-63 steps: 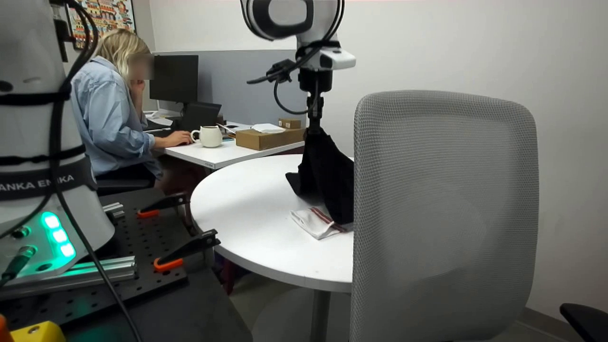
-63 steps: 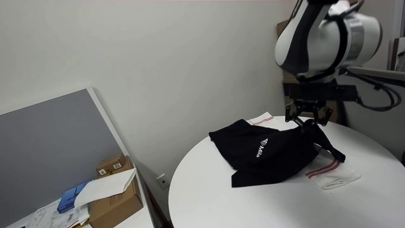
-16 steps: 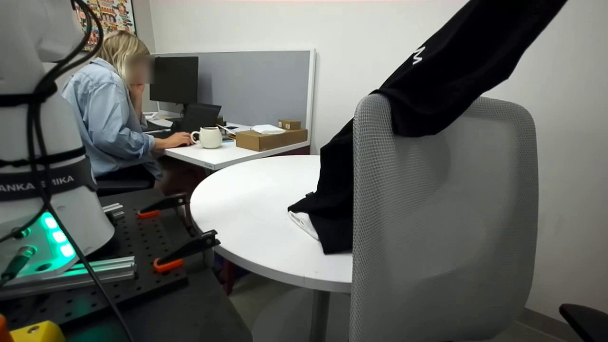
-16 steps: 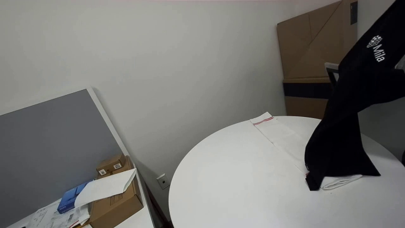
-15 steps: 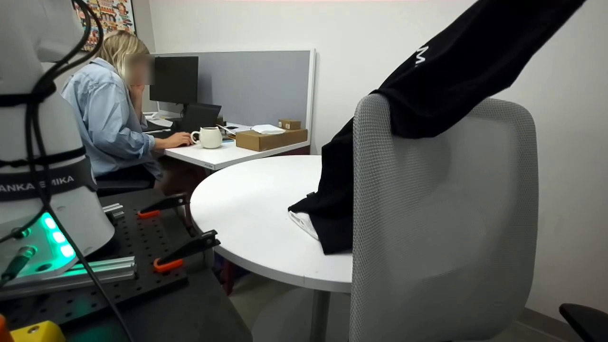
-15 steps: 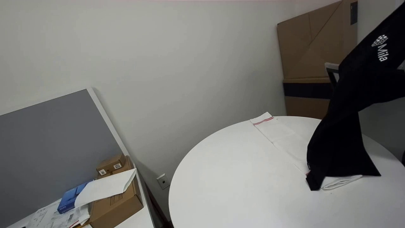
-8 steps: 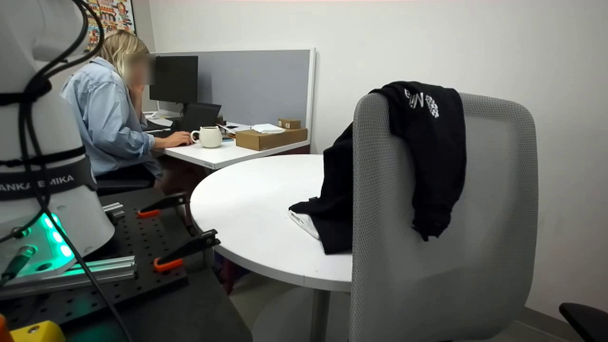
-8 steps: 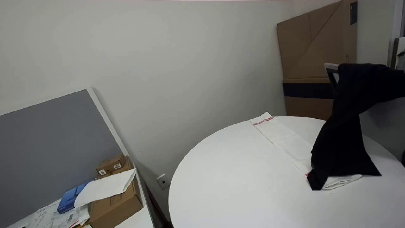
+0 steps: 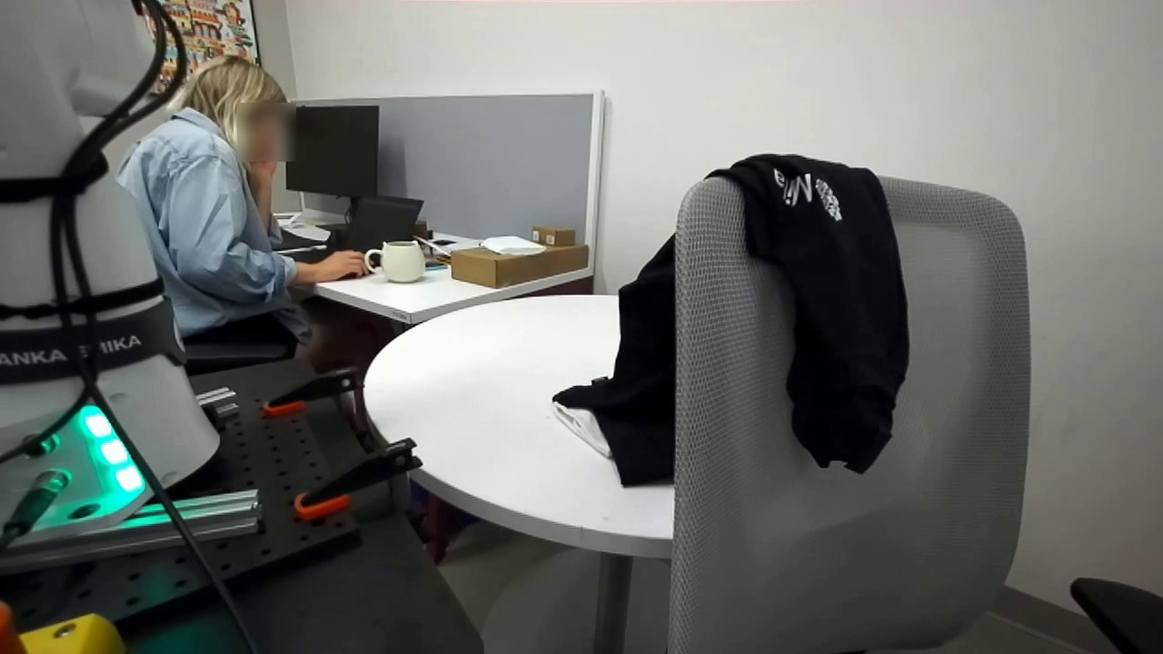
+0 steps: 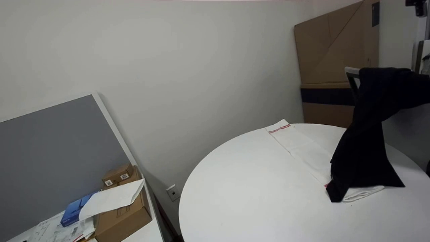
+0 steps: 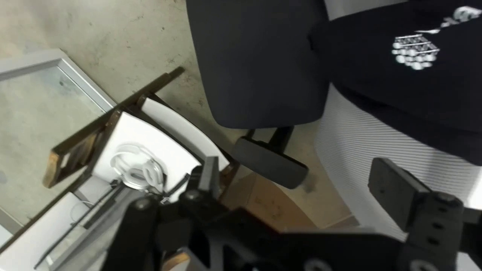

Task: Unfold the black t-shirt, hang the t-shirt on the backrest of the grey chair, fold the red and white towel three times over

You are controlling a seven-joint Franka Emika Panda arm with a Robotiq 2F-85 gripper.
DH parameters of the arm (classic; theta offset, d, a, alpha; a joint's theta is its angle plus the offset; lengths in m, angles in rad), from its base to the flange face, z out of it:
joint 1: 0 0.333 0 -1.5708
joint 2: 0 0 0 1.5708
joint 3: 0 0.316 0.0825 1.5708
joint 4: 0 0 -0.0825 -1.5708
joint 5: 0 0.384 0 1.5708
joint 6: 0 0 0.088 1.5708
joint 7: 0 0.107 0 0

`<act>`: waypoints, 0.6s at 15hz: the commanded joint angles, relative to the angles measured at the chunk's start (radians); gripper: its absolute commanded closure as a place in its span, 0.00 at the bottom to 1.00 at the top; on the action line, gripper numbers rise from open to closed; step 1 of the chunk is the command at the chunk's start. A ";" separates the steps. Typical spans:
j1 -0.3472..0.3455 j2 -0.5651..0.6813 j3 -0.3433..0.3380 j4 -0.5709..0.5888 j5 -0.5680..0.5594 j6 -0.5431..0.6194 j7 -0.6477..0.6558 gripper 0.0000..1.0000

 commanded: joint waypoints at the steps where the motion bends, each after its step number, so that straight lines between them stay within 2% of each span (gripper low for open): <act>1: 0.075 -0.205 0.043 -0.179 0.057 -0.029 -0.069 0.00; 5: 0.172 -0.380 0.090 -0.377 0.128 -0.066 -0.113 0.00; 9: 0.259 -0.499 0.118 -0.610 0.182 -0.059 -0.179 0.00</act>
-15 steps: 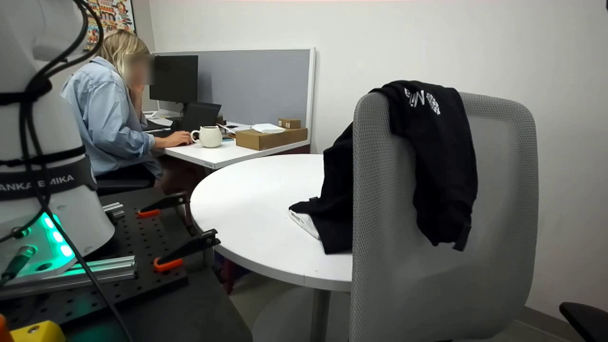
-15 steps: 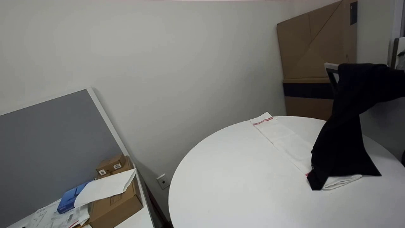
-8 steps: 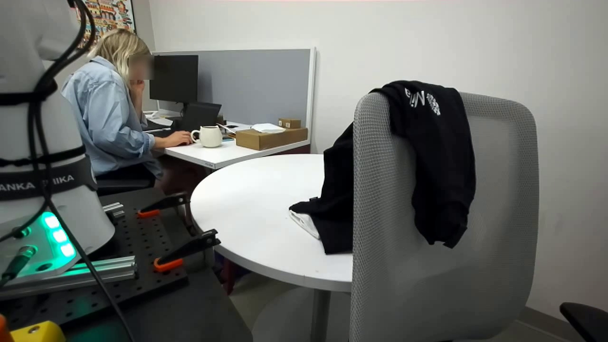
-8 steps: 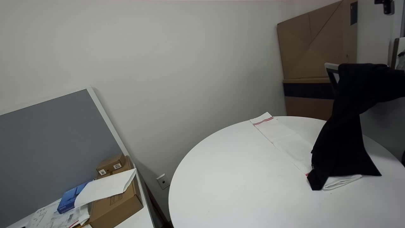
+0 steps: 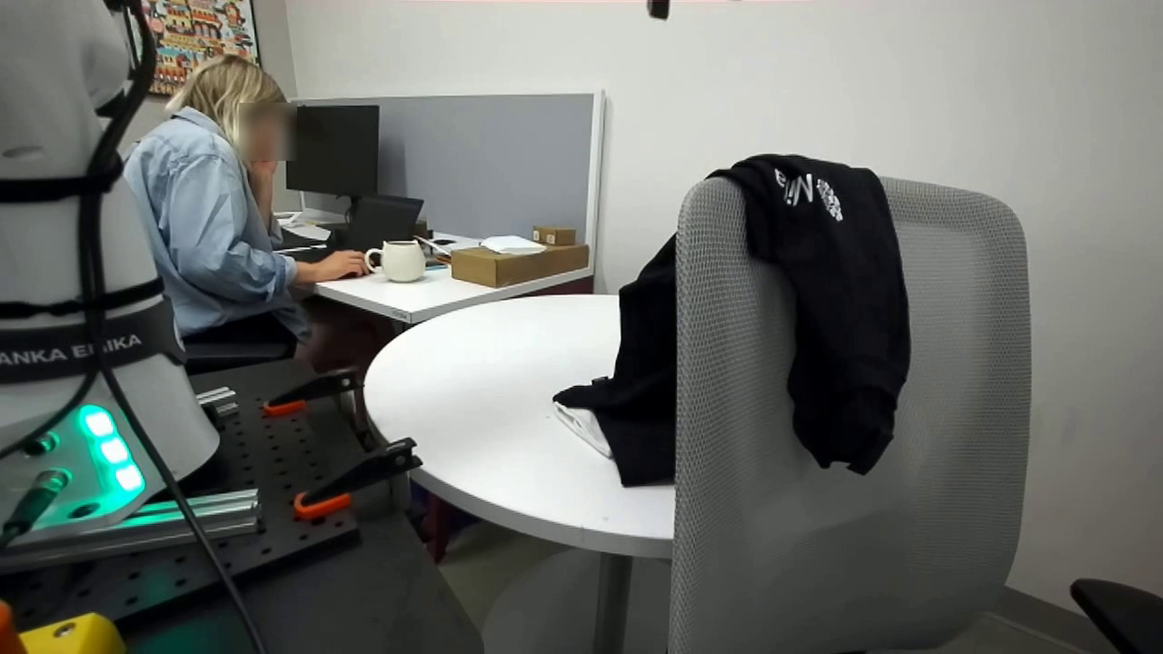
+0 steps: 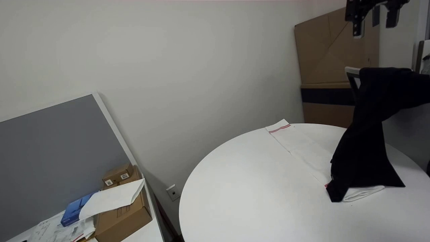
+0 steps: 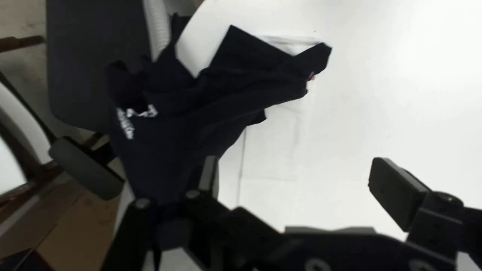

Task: Unfold the black t-shirt, hang the t-shirt on the backrest of the grey chair, fold the red and white towel three times over

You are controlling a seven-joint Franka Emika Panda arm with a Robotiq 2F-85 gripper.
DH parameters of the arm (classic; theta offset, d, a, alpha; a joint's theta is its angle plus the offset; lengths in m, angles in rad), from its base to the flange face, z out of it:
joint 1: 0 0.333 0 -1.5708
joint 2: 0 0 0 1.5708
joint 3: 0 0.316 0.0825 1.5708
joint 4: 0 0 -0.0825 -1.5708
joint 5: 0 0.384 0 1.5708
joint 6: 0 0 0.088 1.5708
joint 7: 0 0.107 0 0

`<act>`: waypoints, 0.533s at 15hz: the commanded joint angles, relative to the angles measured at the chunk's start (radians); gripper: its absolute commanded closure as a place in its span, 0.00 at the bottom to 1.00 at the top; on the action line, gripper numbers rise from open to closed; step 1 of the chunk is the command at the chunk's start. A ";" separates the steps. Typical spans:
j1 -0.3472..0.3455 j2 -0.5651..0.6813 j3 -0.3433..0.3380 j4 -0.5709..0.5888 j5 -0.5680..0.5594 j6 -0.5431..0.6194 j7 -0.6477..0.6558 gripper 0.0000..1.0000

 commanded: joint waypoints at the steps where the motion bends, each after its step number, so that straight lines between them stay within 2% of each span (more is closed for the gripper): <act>1: 0.067 -0.135 0.016 -0.248 0.039 0.017 -0.072 0.00; 3: 0.102 -0.167 0.040 -0.365 0.023 0.034 -0.073 0.00; 5: 0.129 -0.186 0.071 -0.486 0.016 0.102 -0.026 0.00; 8: 0.162 -0.180 0.126 -0.660 0.009 0.327 0.061 0.00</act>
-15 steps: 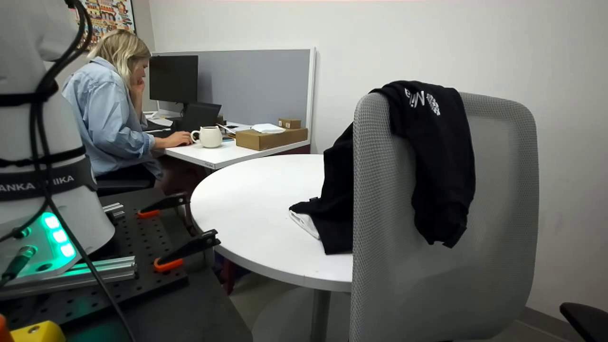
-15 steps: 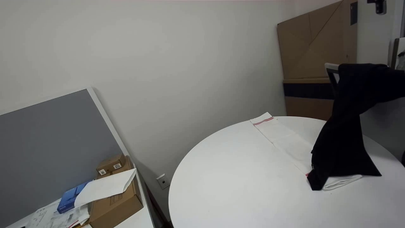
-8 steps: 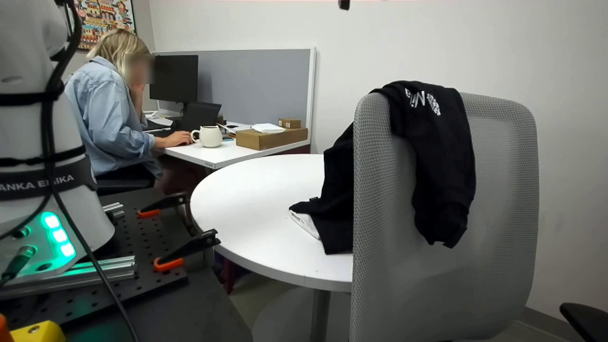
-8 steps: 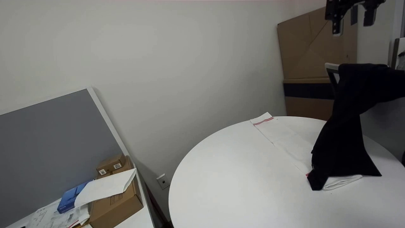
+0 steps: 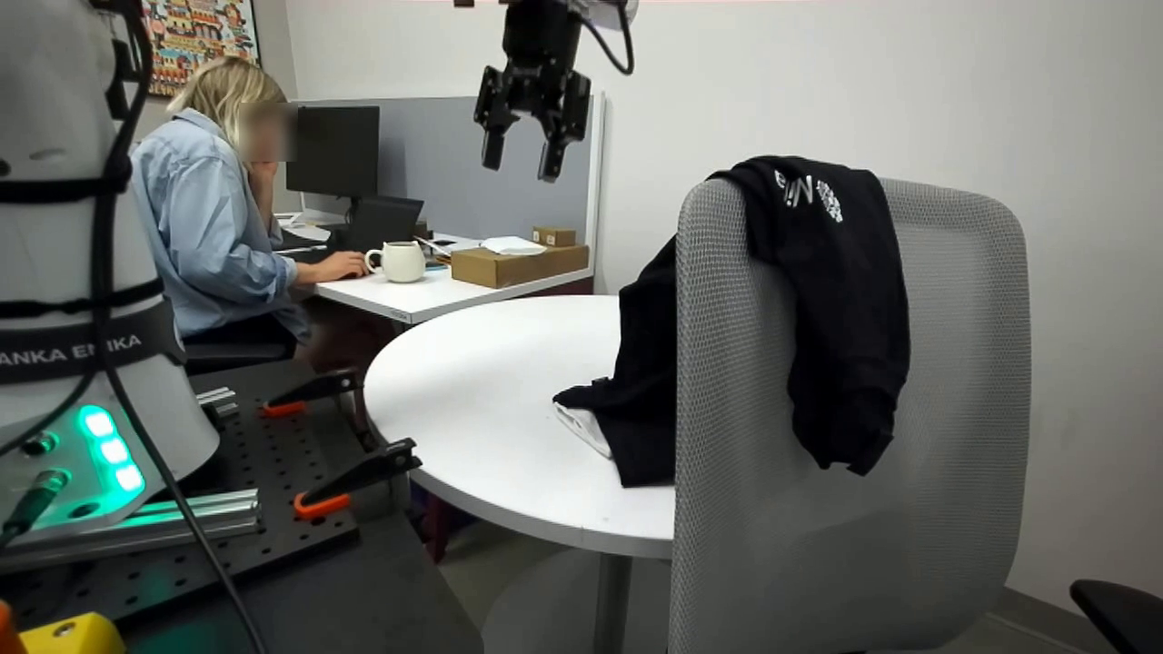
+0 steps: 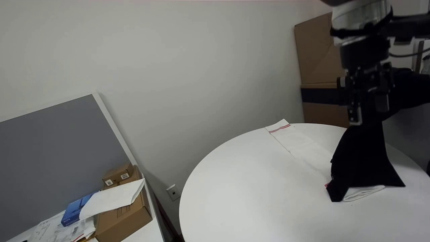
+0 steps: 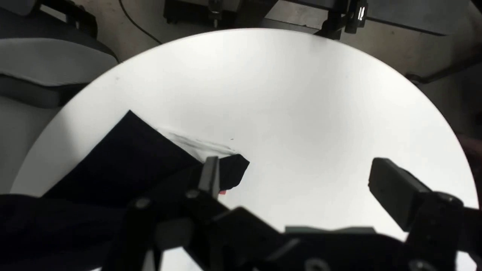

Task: Unfold the black t-shirt, hang the t-shirt on the backrest of the grey chair, fold the red and white towel three times over

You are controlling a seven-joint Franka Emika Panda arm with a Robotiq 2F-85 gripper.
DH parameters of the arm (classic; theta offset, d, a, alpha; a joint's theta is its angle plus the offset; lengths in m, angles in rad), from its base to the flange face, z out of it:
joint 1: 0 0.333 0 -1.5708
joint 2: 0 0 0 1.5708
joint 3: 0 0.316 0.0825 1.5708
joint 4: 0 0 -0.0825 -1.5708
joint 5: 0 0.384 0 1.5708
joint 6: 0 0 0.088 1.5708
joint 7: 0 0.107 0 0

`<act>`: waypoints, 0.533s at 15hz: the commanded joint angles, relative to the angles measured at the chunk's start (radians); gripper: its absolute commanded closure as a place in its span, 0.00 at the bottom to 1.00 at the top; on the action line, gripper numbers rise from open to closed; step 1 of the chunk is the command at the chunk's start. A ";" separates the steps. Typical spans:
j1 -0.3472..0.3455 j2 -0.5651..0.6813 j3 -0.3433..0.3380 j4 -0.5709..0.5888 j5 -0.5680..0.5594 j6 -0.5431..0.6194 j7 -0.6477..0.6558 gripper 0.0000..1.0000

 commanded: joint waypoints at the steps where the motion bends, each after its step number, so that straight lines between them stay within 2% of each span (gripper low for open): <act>1: 0.035 -0.020 0.056 -0.207 -0.019 0.263 0.093 0.00; 4: 0.033 0.063 0.103 -0.273 -0.112 0.436 0.147 0.00; 6: 0.013 0.117 0.115 -0.263 -0.181 0.490 0.183 0.00; 8: -0.001 0.173 0.103 -0.223 -0.229 0.486 0.184 0.00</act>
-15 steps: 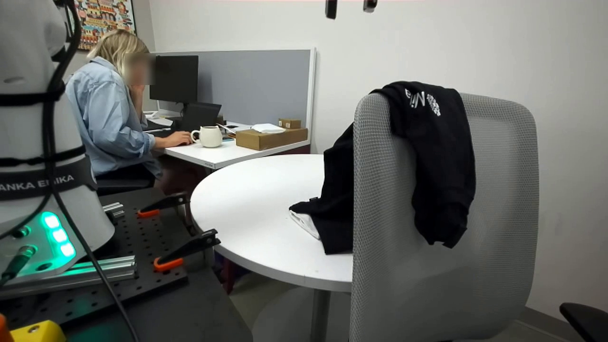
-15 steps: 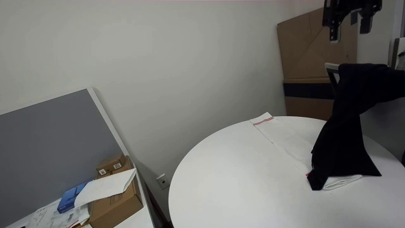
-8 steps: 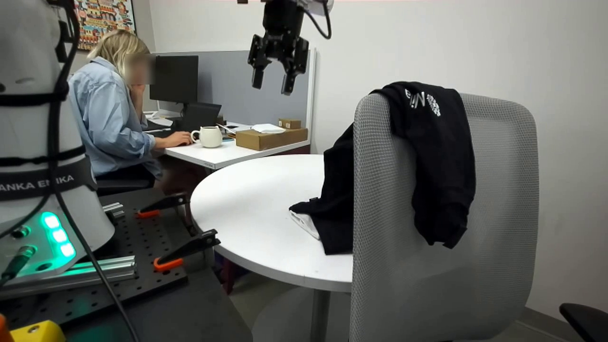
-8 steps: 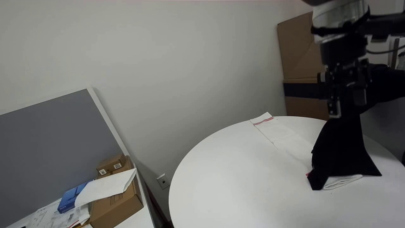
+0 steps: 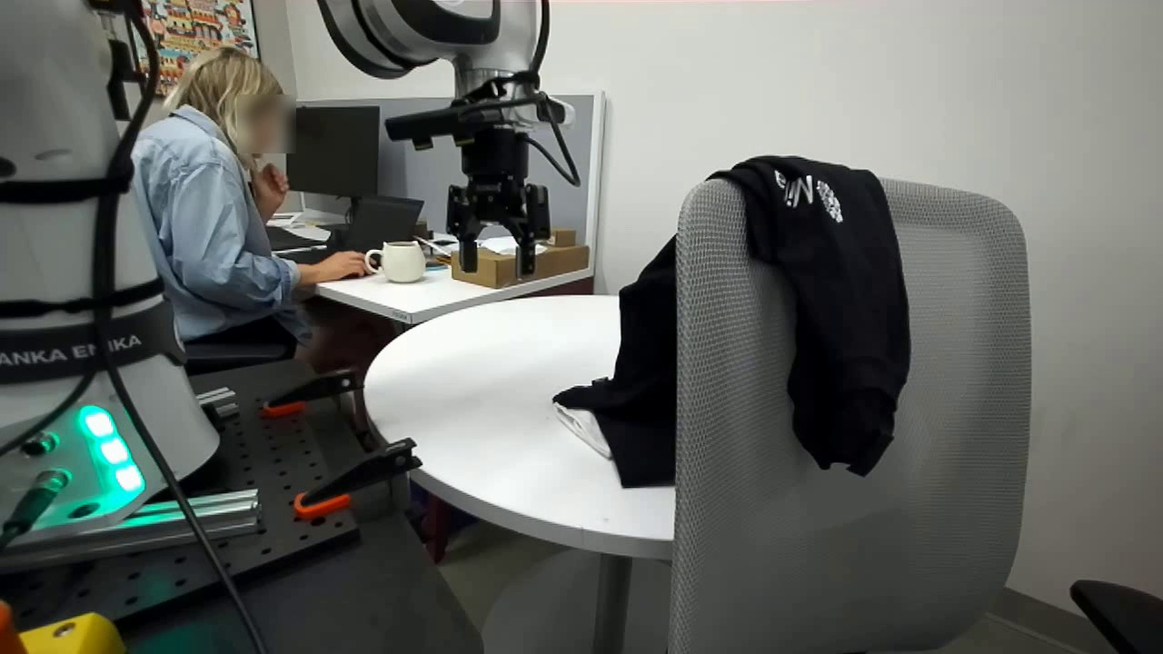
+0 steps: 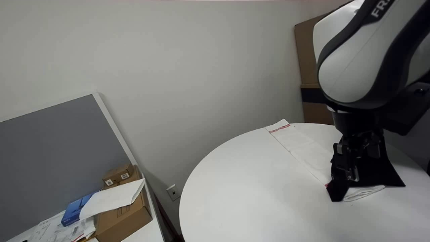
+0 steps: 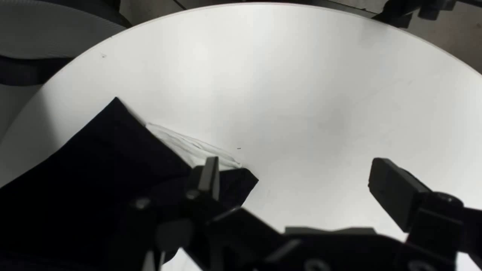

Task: Unfold the black t-shirt, hang the t-shirt on the backrest of the grey chair, fold the red and white towel three times over

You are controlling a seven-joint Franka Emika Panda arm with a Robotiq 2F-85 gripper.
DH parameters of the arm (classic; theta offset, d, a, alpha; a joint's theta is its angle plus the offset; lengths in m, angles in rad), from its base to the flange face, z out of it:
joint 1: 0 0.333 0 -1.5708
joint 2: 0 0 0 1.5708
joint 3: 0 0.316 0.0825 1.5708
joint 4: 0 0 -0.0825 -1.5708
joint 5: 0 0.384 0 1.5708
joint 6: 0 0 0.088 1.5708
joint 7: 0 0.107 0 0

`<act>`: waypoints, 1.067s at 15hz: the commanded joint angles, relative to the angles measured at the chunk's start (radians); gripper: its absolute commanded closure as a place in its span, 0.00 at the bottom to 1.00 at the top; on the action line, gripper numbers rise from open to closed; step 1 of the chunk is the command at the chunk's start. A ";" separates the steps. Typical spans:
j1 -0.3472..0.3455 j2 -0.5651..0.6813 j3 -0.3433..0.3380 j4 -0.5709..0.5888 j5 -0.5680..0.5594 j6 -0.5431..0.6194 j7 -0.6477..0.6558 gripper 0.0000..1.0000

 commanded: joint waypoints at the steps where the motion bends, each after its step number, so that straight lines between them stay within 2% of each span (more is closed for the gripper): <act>1: -0.036 0.100 -0.004 0.054 -0.099 0.022 0.025 0.00; 5: -0.070 0.215 -0.004 0.123 -0.263 0.004 0.044 0.00; 9: -0.068 0.344 -0.019 0.208 -0.401 0.044 0.100 0.00; 11: -0.060 0.408 -0.032 0.252 -0.423 0.068 0.108 0.00; 16: -0.036 0.527 -0.043 0.292 -0.394 0.157 0.072 0.00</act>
